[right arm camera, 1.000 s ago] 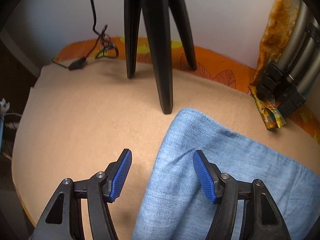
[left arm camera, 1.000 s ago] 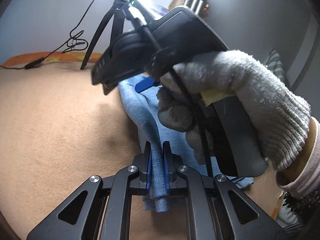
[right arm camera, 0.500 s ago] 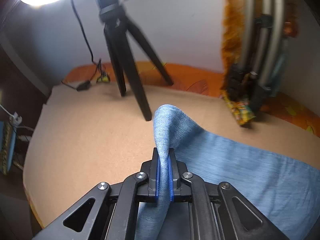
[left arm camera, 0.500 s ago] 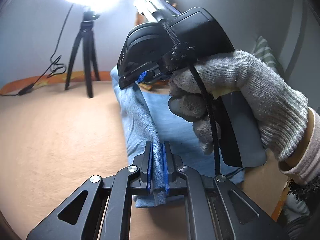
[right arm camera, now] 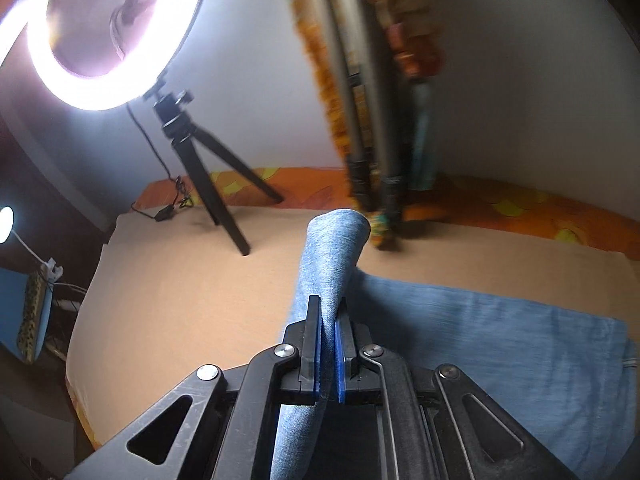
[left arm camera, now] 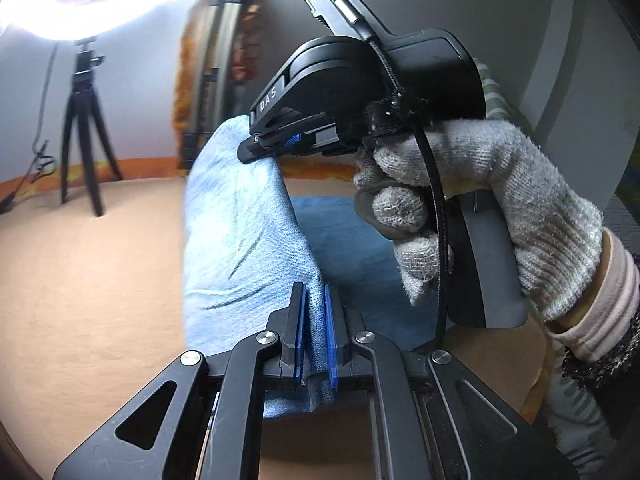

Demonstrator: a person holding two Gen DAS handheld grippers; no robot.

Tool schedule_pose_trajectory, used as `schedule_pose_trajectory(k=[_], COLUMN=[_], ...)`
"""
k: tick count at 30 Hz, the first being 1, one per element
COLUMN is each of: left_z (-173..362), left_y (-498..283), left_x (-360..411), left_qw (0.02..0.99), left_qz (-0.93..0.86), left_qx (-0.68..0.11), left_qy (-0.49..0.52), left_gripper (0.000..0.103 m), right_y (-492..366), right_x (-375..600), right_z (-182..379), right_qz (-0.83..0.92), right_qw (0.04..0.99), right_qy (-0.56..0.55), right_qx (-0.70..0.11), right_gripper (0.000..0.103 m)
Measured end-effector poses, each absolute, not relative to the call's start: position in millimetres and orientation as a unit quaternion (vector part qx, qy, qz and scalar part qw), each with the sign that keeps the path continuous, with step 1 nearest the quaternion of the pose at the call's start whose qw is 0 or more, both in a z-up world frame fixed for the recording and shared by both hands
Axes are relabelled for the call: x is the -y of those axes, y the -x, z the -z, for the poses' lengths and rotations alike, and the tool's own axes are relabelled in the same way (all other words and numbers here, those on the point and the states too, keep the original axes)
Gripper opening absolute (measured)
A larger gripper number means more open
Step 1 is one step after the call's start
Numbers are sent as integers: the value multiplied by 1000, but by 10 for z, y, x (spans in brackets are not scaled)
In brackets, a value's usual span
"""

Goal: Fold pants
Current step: 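Lift and fold the jeans over with both tools holding the edge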

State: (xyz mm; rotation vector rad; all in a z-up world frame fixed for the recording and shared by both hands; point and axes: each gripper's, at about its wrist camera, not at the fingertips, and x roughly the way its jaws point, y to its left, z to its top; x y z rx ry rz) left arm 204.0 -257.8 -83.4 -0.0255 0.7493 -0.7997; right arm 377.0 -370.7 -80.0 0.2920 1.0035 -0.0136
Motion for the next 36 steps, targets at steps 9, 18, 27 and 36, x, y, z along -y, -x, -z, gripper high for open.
schedule_pose_trajectory(k=[9,18,27,36], left_z=[788,856,1022,1097], left_y=[-1951,-1867,-2096,-2394], left_x=[3180,3853,4472,4837], left_qw=[831,806,784,770], left_qz=[420,462,484,497], left_qx=[-363,-370,-388,-400], left_qy=[0,-5,-4,-7], left_gripper=[7,7,7,7], right_y=[-3292,-2847,-2596,-2434], right_x=[4428,5186,5752,6172], right_z=[698,678,755,882], right_qz=[34,69,91,101], right_qw=[869,868,866,863], right_qy=[-159,-179,-185,-190], right_qx=[-467,-457,-456,-458], right_gripper=[2,2,2,2])
